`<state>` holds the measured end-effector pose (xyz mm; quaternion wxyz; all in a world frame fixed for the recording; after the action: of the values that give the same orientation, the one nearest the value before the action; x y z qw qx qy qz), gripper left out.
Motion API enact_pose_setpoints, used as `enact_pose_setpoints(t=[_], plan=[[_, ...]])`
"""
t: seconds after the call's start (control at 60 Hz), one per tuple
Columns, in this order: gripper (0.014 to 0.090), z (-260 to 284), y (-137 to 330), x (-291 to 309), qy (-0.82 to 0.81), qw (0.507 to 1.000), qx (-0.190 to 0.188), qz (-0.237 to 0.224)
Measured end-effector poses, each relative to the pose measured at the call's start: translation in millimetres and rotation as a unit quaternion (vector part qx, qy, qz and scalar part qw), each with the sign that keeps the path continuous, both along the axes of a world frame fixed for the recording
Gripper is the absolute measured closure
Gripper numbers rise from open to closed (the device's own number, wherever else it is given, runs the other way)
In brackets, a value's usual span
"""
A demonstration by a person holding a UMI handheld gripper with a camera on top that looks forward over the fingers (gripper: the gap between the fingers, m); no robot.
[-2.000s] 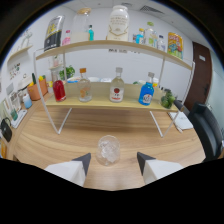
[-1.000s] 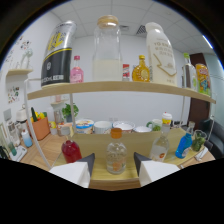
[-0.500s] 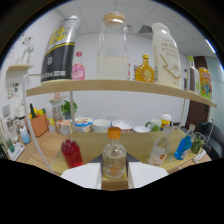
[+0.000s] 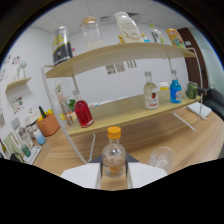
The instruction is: Make me a cup of Mount Fuji.
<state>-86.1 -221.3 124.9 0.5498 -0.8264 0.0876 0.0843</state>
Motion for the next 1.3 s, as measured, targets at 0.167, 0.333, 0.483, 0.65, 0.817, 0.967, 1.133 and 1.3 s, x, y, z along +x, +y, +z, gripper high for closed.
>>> enact_pose_setpoints(t=[0.167,0.333,0.483,0.65,0.817,0.967,1.133,1.3], plan=[[0.0705,-13,-3,9,0.206,0.977,-0.013,-0.050],[0.0706,-9,2,9,0.367,0.928,-0.013,-0.067],[0.0706,-6,7,12,0.473,0.877,-0.011,-0.086],[0.0708,-5,12,16,0.589,0.801,-0.010,-0.104],[0.0709,-4,16,23,0.662,0.740,-0.007,-0.120],[0.0710,-5,15,25,0.677,0.726,-0.007,-0.120],[0.0707,0,8,20,0.586,0.803,-0.005,-0.104],[0.0705,39,2,7,0.351,0.933,0.047,-0.055]])
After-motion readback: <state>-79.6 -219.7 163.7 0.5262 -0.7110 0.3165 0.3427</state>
